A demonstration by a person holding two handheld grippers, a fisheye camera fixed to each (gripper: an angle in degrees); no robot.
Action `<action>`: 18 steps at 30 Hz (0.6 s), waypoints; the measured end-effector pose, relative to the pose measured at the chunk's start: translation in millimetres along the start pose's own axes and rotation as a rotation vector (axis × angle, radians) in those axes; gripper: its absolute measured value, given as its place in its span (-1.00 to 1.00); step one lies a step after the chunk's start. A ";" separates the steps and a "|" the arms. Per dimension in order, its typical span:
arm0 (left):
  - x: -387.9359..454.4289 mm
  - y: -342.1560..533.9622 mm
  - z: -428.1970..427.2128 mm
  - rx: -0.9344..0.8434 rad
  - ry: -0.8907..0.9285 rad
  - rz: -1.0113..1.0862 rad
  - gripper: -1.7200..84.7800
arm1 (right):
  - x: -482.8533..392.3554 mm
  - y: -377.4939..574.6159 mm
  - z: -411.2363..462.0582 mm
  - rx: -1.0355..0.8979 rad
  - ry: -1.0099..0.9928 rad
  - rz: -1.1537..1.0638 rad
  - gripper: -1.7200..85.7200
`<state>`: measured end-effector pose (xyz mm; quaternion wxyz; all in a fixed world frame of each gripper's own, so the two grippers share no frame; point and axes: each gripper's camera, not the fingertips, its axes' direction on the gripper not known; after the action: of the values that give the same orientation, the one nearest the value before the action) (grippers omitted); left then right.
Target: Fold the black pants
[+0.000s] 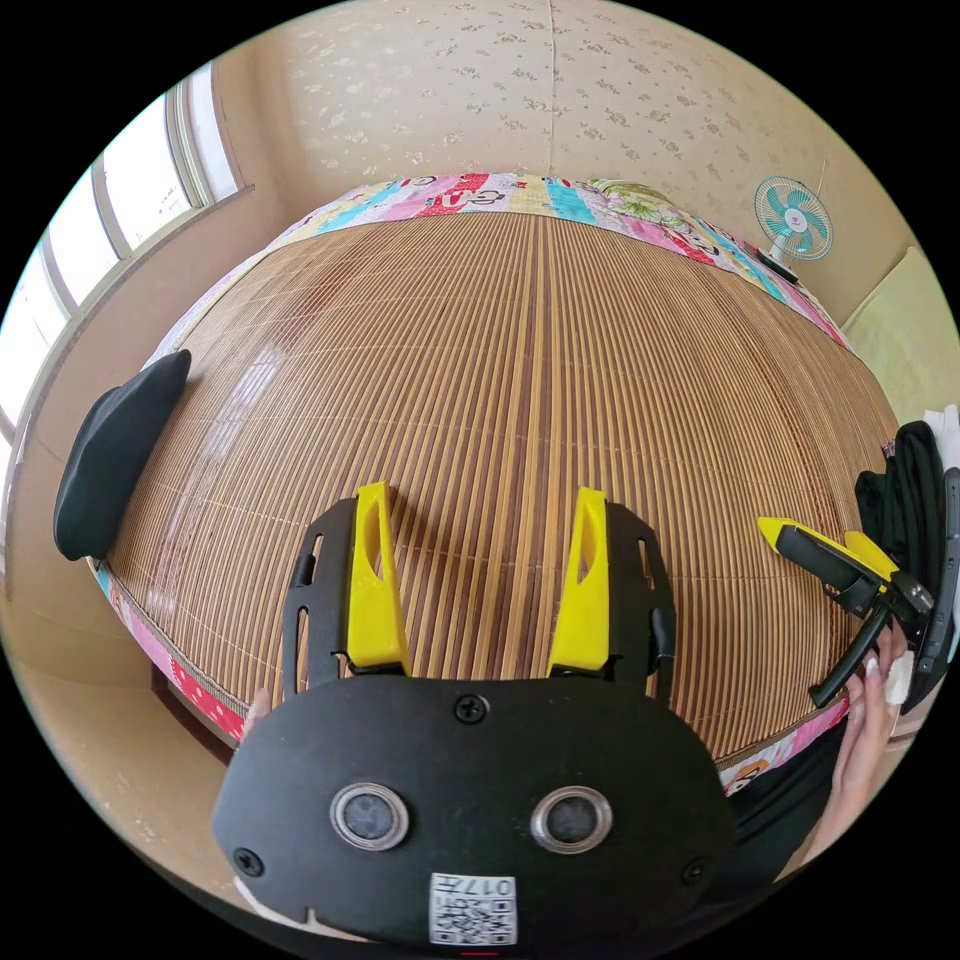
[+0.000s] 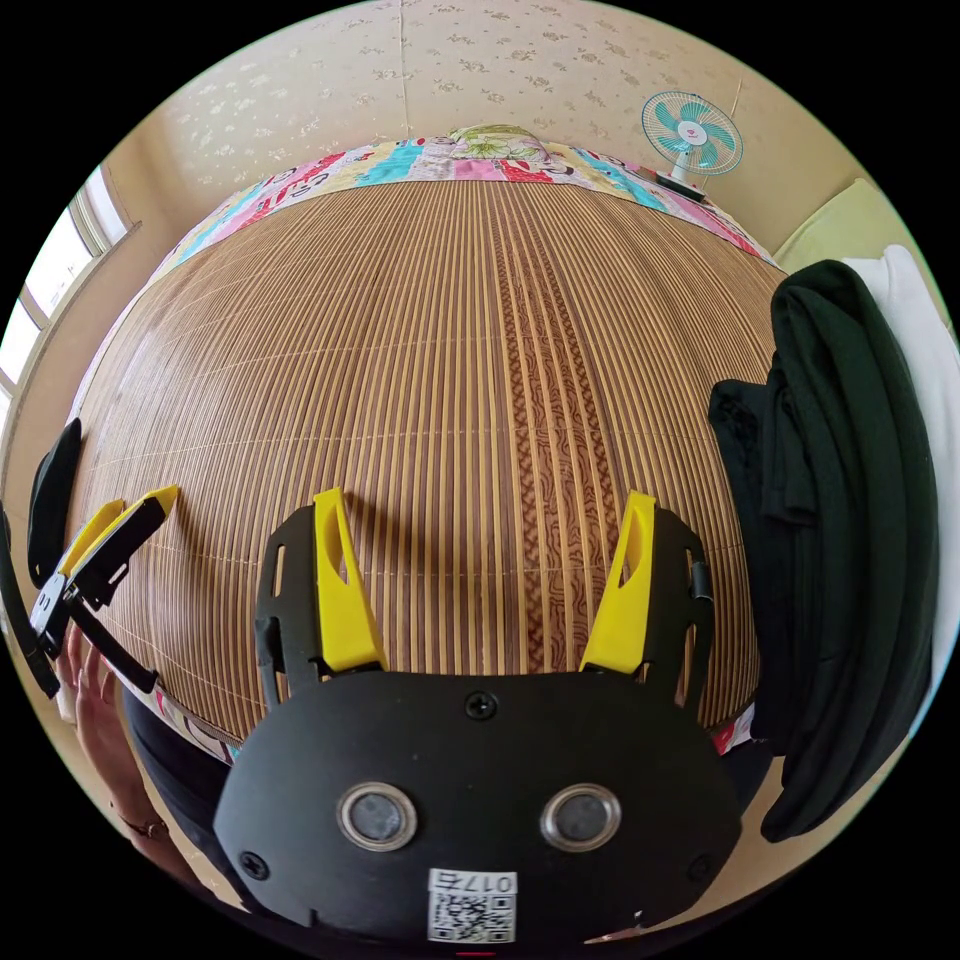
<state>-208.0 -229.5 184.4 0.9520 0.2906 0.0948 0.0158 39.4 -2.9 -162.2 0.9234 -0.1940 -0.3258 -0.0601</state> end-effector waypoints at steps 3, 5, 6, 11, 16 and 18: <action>3.2 -1.4 1.5 0.000 0.000 -0.001 -0.40 | -2.4 -2.4 1.4 0.001 0.000 0.000 -0.17; 5.3 -2.2 2.3 0.000 0.000 -0.001 -0.40 | -3.9 -3.9 2.2 0.001 0.000 0.000 -0.17; 6.7 -2.8 2.7 0.000 -0.001 0.000 -0.40 | -4.9 -4.9 2.8 0.000 0.000 0.000 -0.18; 11.8 -5.0 4.0 0.001 -0.001 -0.001 -0.40 | -8.8 -10.5 4.3 -0.009 0.002 0.002 -0.18; 16.4 -7.3 4.3 0.001 0.001 -0.003 -0.40 | -11.7 -12.8 3.7 0.000 -0.001 0.003 -0.18; 19.2 -8.6 4.1 0.000 -0.002 -0.001 -0.40 | -12.6 -13.8 3.7 -0.001 -0.001 0.004 -0.18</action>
<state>-188.6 -237.2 179.7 0.9522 0.2904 0.0939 0.0150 24.2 -14.4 -163.0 0.9232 -0.1950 -0.3260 -0.0584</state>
